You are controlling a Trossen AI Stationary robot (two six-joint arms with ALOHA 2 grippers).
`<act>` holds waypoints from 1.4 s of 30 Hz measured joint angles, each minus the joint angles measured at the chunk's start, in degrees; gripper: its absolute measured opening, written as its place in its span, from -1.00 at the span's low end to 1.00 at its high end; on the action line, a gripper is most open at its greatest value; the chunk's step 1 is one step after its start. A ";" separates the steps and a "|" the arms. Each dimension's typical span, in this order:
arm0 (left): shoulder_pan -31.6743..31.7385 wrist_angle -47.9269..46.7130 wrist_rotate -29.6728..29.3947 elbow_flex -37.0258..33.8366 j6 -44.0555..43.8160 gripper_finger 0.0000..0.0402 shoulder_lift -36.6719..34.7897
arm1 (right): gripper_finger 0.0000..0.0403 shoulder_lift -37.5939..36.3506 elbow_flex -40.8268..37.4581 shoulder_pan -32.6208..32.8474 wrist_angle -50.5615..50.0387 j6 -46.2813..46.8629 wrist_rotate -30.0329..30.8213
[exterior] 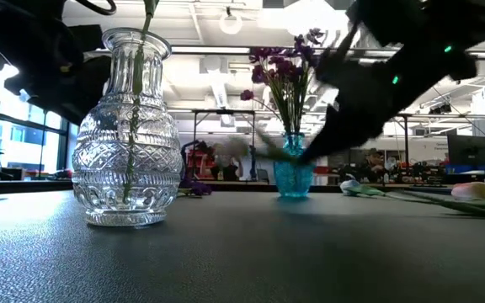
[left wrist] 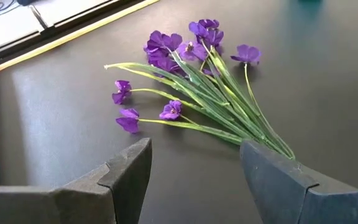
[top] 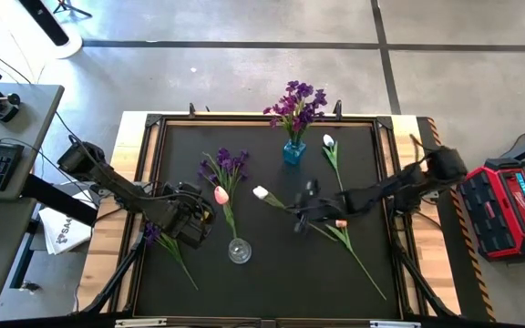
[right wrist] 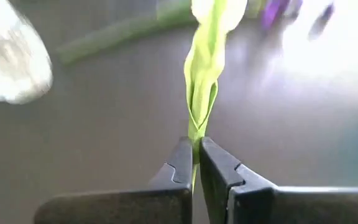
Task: Sort flowers into vase by color
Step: Put the left white flower into the transparent vase
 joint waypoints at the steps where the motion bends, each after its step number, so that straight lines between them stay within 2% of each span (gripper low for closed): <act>1: -0.13 0.02 -0.06 0.00 0.19 0.17 0.00 | -1.00 -1.61 -1.32 0.47 2.76 -0.71 2.09; 4: -1.60 -0.25 1.14 0.00 2.94 0.17 -0.02 | -1.00 -6.68 -6.10 1.66 12.31 -4.91 5.95; 6: -3.23 -0.53 2.65 0.00 3.75 0.17 -0.36 | -1.00 -9.84 -9.51 2.26 24.33 -10.10 4.31; 8: -4.90 -0.54 2.73 0.01 3.80 0.17 -0.98 | -1.00 -11.99 -12.64 2.39 39.15 -15.29 -1.58; 11: -7.72 -0.13 0.56 0.01 3.05 0.17 -1.57 | -1.00 -12.30 -15.51 2.26 57.83 -21.94 -14.24; 15: -11.11 1.29 -3.59 0.04 4.73 0.17 -1.62 | -1.00 -9.38 -14.00 2.32 72.44 -28.15 -27.06; 17: -12.13 1.97 -3.67 0.04 6.17 0.17 -1.62 | -1.00 -6.94 -11.60 2.31 74.51 -28.43 -30.53; 20: -13.02 2.08 -3.70 0.05 6.43 0.17 -1.62 | -1.00 -2.48 -5.21 2.28 74.49 -28.55 -32.48; 27: -13.11 2.70 -4.06 0.05 6.46 0.17 -1.55 | -1.00 10.93 12.70 2.01 74.64 -29.76 -40.32; 34: -13.11 2.73 -4.11 0.04 6.49 0.17 -1.55 | -1.00 20.93 26.06 0.20 74.64 -26.41 -41.53; 42: -13.11 3.27 -4.23 0.04 7.98 0.17 -1.51 | -1.00 30.10 35.20 -2.22 74.60 -19.96 -41.45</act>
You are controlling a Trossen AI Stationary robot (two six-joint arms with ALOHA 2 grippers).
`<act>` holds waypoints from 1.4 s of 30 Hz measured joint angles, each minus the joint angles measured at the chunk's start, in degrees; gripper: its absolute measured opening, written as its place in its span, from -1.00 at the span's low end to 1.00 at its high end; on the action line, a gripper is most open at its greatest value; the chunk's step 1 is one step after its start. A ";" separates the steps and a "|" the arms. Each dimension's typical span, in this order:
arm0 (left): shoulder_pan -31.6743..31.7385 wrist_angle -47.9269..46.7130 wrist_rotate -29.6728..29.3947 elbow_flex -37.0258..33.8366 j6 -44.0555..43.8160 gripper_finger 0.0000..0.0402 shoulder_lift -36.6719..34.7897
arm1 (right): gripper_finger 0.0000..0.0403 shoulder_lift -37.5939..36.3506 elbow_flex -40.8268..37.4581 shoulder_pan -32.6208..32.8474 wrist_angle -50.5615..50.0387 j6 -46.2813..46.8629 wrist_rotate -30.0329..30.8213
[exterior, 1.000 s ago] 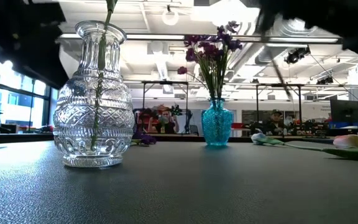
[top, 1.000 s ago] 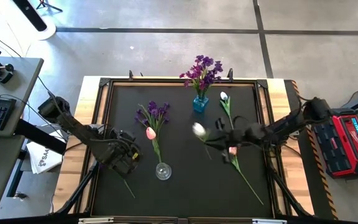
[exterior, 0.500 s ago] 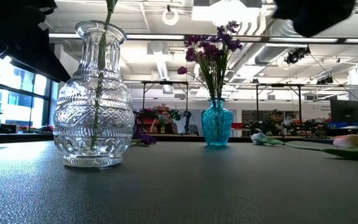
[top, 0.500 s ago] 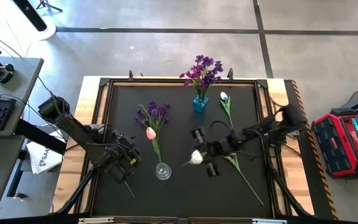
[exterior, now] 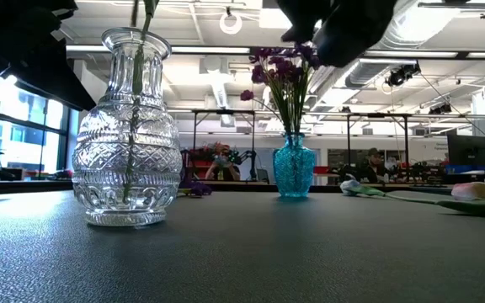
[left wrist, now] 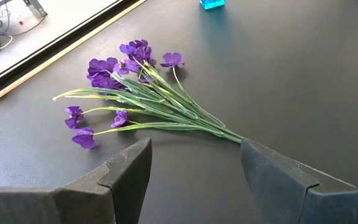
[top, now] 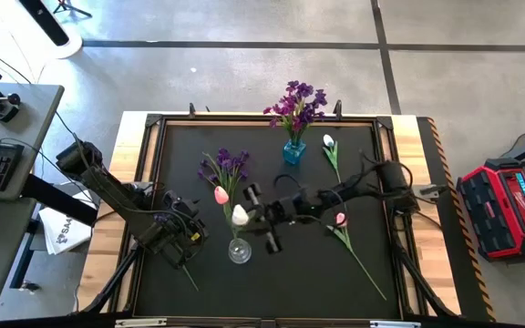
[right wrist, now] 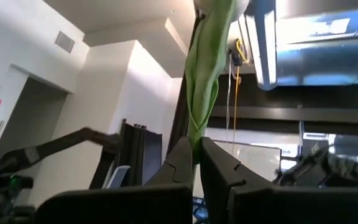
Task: Sort flowers into vase by color
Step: Put the left white flower into the transparent vase, then put the top dark violet flower into the blue vase
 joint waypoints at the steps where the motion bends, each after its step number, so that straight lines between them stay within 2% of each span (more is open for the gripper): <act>1: 0.00 0.01 -0.01 0.00 0.00 0.17 0.00 | -1.00 0.95 0.54 0.08 0.00 0.04 -0.07; 9: 0.00 0.04 -0.01 0.00 0.09 0.17 0.00 | -1.00 4.15 0.91 -0.23 -1.04 3.02 -0.10; 17: 0.00 0.30 0.08 0.00 0.09 0.17 0.02 | -0.96 4.23 0.84 -0.17 -6.15 0.47 -0.19; 21: -0.31 0.31 0.09 0.00 0.07 0.17 0.02 | -0.79 4.23 0.84 -0.20 -8.58 0.46 -0.19; 28: -2.13 0.33 0.14 0.00 -0.08 0.17 0.02 | -0.29 3.07 0.84 -0.91 -13.36 0.93 -1.03; 31: -3.20 0.33 0.14 0.00 -0.42 0.17 0.02 | -0.14 -0.43 0.84 -1.65 -22.41 0.92 -3.35; 35: -4.36 0.47 0.09 0.00 -0.45 0.17 0.02 | -0.05 -8.20 0.84 -1.67 -43.41 -2.76 -1.33; 38: -4.85 0.55 -0.20 0.00 -0.50 0.17 0.02 | -0.04 -14.70 0.84 0.20 -60.84 -8.23 6.79; 42: -4.90 0.55 -0.68 0.00 -0.50 0.17 0.02 | -0.04 -22.48 0.84 4.44 -78.90 -12.45 23.80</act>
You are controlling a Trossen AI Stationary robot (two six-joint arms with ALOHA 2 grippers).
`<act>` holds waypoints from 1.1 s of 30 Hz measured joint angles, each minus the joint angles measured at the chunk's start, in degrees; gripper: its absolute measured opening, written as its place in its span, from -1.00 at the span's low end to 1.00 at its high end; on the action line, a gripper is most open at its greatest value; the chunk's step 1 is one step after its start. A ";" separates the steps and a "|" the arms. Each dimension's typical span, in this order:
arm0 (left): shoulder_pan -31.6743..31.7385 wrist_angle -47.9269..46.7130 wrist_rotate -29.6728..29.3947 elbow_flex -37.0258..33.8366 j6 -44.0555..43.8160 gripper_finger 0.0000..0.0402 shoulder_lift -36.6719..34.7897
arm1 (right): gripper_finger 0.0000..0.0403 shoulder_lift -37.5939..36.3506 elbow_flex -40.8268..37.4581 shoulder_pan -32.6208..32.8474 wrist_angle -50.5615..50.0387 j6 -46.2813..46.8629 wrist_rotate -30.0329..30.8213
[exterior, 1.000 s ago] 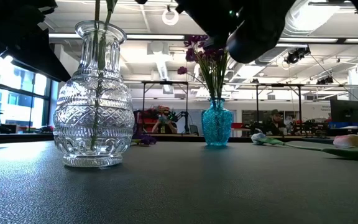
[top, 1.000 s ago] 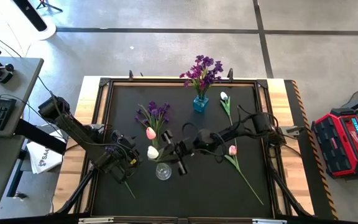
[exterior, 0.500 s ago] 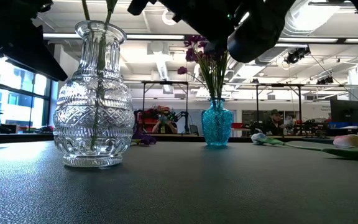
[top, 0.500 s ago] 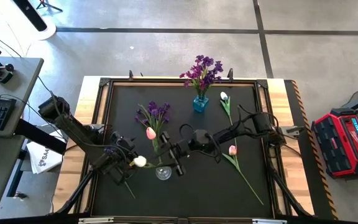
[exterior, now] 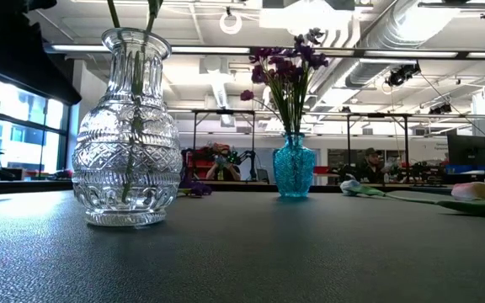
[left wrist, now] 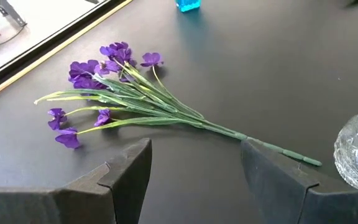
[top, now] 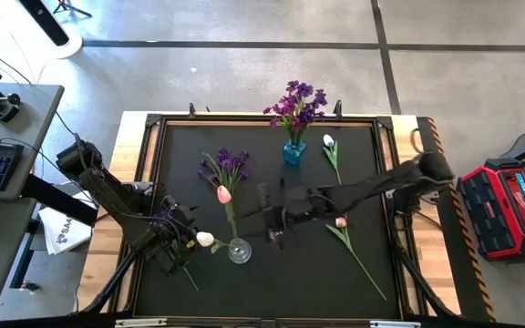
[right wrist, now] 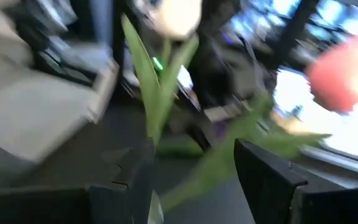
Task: Sort flowers into vase by color
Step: Put the top dark violet flower into the blue vase
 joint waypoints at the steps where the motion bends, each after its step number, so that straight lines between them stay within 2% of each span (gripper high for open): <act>1: 0.00 0.00 -0.25 0.00 0.00 0.17 0.00 | -0.04 -1.61 0.00 1.11 -3.67 -0.08 3.96; 5: 0.01 -0.02 -1.03 0.00 -0.01 0.17 0.00 | -0.04 -7.58 0.00 5.34 -18.70 2.54 17.45; 10: 2.20 -0.15 -3.55 0.00 -4.85 0.17 0.00 | -0.04 -10.18 -0.52 8.02 -34.89 10.92 27.37; 12: 4.52 -0.40 -2.26 0.00 -7.92 0.17 0.00 | -0.04 -10.22 -3.17 8.13 -35.23 13.74 30.11; 15: 9.33 -1.28 5.21 -0.02 -11.18 0.17 0.00 | -0.04 -10.23 -9.56 7.61 -34.76 18.84 31.62; 17: 13.15 -1.64 10.47 -0.04 -12.11 0.17 0.01 | -0.04 -10.21 -14.46 7.21 -32.37 23.60 35.29; 19: 16.93 -1.71 12.94 -0.04 -11.91 0.17 0.13 | -0.04 -10.41 -18.82 7.03 -30.07 27.88 38.57; 23: 23.81 -1.23 13.93 -0.70 -8.13 0.17 0.13 | -0.04 -10.97 -24.31 7.33 -28.40 35.65 41.42; 27: 29.31 0.91 14.34 -3.59 -7.59 0.17 0.13 | -0.04 -11.04 -26.54 7.83 -27.58 37.40 43.06; 33: 33.75 17.36 15.82 -8.58 -2.55 0.17 0.17 | -0.04 -11.04 -27.82 7.86 -22.96 33.94 46.17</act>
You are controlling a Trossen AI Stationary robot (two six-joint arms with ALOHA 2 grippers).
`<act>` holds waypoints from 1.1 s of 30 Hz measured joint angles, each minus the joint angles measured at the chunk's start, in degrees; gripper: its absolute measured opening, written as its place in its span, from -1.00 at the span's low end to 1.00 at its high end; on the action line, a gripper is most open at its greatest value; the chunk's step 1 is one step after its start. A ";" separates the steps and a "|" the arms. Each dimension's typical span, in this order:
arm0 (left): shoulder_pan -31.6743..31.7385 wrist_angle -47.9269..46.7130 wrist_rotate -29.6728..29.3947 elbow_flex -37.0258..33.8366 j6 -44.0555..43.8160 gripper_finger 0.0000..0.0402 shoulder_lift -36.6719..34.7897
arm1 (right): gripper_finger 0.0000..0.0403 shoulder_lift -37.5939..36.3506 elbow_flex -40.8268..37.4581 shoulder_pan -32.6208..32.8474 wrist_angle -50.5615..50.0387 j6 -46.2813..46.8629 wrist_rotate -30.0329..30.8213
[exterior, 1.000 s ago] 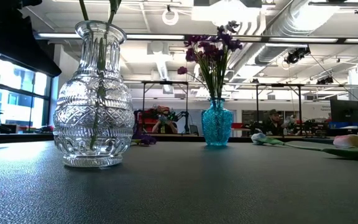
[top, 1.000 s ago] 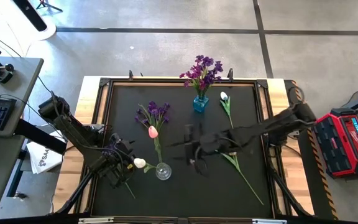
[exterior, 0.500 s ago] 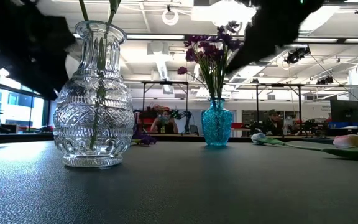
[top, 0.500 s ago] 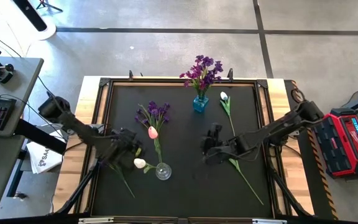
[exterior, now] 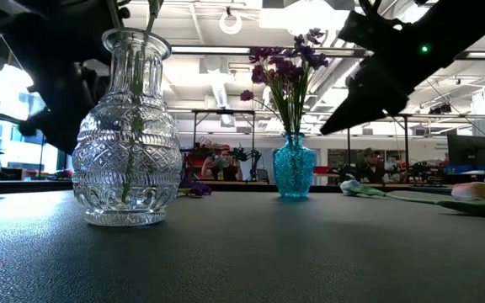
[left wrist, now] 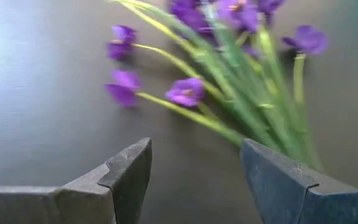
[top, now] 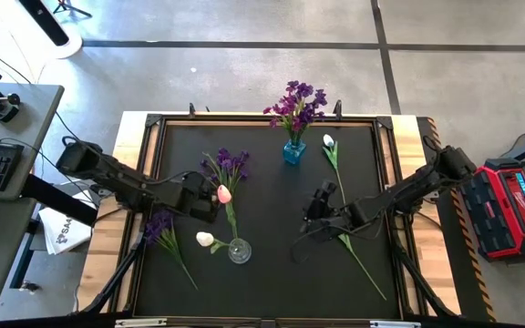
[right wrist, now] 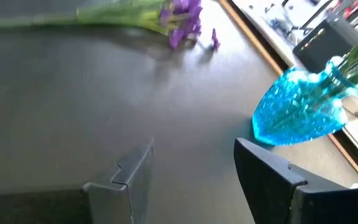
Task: Sort flowers into vase by color
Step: Put the top dark violet flower into the blue vase
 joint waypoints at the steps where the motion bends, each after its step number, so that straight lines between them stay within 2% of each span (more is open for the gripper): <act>1: 0.57 3.48 -0.01 -0.86 1.54 0.17 0.00 | -0.04 0.00 -0.21 -0.11 1.44 -0.60 0.59; 7: 5.89 19.80 -0.01 -5.76 12.49 0.17 0.04 | -0.04 0.00 -0.37 -0.46 7.91 -7.54 0.78; 17: 15.65 31.26 -0.16 -7.42 32.02 0.17 5.59 | -0.04 0.00 -0.37 -2.06 15.82 -14.48 -1.11; 21: 20.75 31.42 -2.20 -6.87 41.95 0.17 6.21 | -0.04 0.00 -0.37 -2.75 16.94 -14.62 -3.01; 27: 28.23 25.44 -8.25 -3.75 54.65 0.17 0.53 | -0.04 0.00 -0.37 -2.84 17.72 -14.62 -3.98; 30: 28.56 22.63 -7.30 -2.47 55.24 0.17 -4.00 | -0.04 0.00 -0.37 -2.83 18.37 -14.55 -3.99; 33: 26.31 20.59 -2.79 -2.54 50.23 0.17 -8.22 | -0.04 0.00 -0.37 -2.68 19.24 -14.46 -3.99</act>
